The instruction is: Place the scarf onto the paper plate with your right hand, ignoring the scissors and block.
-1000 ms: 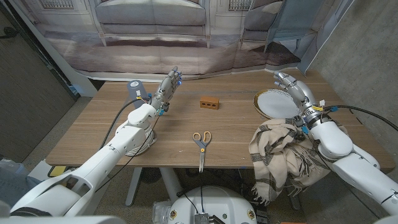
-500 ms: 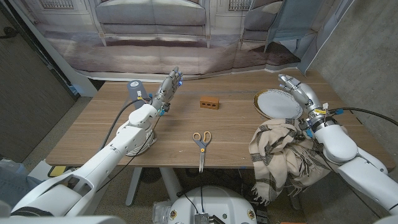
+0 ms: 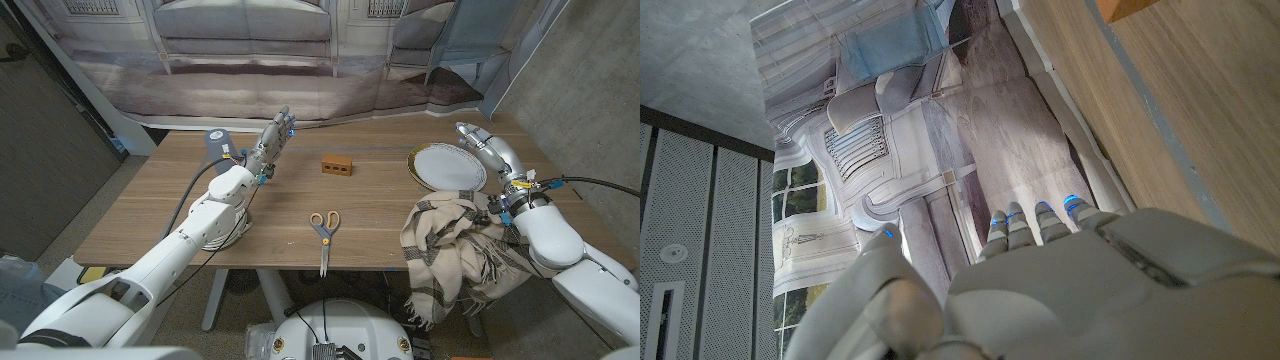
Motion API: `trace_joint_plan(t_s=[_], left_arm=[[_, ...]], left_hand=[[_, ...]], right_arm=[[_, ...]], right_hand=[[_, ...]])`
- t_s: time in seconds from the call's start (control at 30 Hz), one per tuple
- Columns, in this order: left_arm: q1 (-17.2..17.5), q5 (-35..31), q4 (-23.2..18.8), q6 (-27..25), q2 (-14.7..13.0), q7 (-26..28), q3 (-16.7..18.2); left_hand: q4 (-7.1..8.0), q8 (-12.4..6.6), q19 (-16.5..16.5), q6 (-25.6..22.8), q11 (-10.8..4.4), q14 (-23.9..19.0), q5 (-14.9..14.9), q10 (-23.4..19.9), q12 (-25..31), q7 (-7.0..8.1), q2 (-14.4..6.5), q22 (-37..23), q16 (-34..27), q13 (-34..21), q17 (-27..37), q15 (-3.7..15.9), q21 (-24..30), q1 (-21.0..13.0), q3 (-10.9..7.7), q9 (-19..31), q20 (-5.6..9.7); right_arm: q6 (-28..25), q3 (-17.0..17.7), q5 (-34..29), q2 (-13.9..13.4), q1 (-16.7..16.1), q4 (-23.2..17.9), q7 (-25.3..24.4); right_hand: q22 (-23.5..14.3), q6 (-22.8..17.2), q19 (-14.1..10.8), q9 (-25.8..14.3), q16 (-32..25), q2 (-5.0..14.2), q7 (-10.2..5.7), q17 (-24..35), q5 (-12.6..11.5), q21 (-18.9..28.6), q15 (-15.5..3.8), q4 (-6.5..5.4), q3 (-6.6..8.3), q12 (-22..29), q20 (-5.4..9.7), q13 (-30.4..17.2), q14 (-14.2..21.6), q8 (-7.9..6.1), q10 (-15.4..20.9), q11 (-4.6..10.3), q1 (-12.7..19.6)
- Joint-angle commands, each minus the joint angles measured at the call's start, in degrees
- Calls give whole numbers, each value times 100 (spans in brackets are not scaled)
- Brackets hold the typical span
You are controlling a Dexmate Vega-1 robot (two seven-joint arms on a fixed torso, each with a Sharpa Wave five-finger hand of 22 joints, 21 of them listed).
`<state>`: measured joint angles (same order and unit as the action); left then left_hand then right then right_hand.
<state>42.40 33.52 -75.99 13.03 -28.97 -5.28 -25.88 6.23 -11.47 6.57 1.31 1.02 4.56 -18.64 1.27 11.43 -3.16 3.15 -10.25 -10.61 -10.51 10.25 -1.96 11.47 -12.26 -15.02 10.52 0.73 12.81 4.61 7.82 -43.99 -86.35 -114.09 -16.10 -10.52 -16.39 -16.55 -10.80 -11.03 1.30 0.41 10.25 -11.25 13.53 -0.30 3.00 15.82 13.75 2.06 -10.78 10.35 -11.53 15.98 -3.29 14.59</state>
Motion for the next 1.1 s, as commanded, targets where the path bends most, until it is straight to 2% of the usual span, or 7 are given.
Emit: trace_joint_plan(t_s=[0.03, 0.4, 0.7, 0.97, 1.1], left_arm=[[-40, 12, 36, -65, 38, -23, -28], [4, -22, -117, -115, 1, 74, -20], [-39, -16, -74, -111, 37, 40, -41], [-75, -18, -42, -141, 63, -35, -95], [-20, -33, -160, -174, 2, 19, -75]], left_hand=[[-12, 9, 13, -36, 5, -9, -37, 2, 19, -33, -17, -13, -19, -22, 23, 22, 2, -59, 29, 11, 22], [-12, 11, 18, -38, -6, -8, -38, -1, 19, -31, -24, -14, -18, -22, 24, 19, 0, -65, 42, 11, 20], [-12, 9, 11, -50, -4, -14, -38, -16, 23, -17, -29, -14, -20, -22, 24, 26, 3, -69, 52, 11, 17], [-12, 10, 16, -51, -6, -14, -39, -10, 20, -14, -34, -14, -20, -22, 24, 26, 2, -73, 58, 11, 15], [-13, 12, 18, -50, -3, -13, -39, -11, 20, -12, -36, -14, -19, -22, 24, 29, 1, -76, 62, 11, 18]], right_arm=[[-136, 294, -222, 169, -310, -186, -10], [-178, 421, -578, 300, -445, -298, -48], [-346, 475, -821, 336, -549, -436, 7], [-382, 418, -985, 402, -576, -430, 13], [-420, 379, -1153, 406, -599, -435, -40]], right_hand=[[-15, -57, -44, -8, -22, -73, 38, 28, -38, -22, 7, 13, 0, 19, -10, -13, 53, -43, 73, 8, 1], [-13, -65, -56, -7, -22, -140, 20, 26, -54, -31, 6, 41, -32, 19, -19, -14, 82, -37, 91, 2, -1], [-11, -61, -55, -8, -15, -203, 30, 22, -73, -46, 9, 84, -53, 19, -49, -15, 95, -29, 105, 31, 26], [-11, -104, -62, -9, -22, -257, -6, 20, -93, -59, -21, 118, -75, 36, -54, -16, 149, -38, 171, 33, 43], [-11, -109, -64, -9, -21, -270, -9, 20, -99, -62, -20, 128, -80, 35, -53, -16, 158, -37, 178, 35, 49]])
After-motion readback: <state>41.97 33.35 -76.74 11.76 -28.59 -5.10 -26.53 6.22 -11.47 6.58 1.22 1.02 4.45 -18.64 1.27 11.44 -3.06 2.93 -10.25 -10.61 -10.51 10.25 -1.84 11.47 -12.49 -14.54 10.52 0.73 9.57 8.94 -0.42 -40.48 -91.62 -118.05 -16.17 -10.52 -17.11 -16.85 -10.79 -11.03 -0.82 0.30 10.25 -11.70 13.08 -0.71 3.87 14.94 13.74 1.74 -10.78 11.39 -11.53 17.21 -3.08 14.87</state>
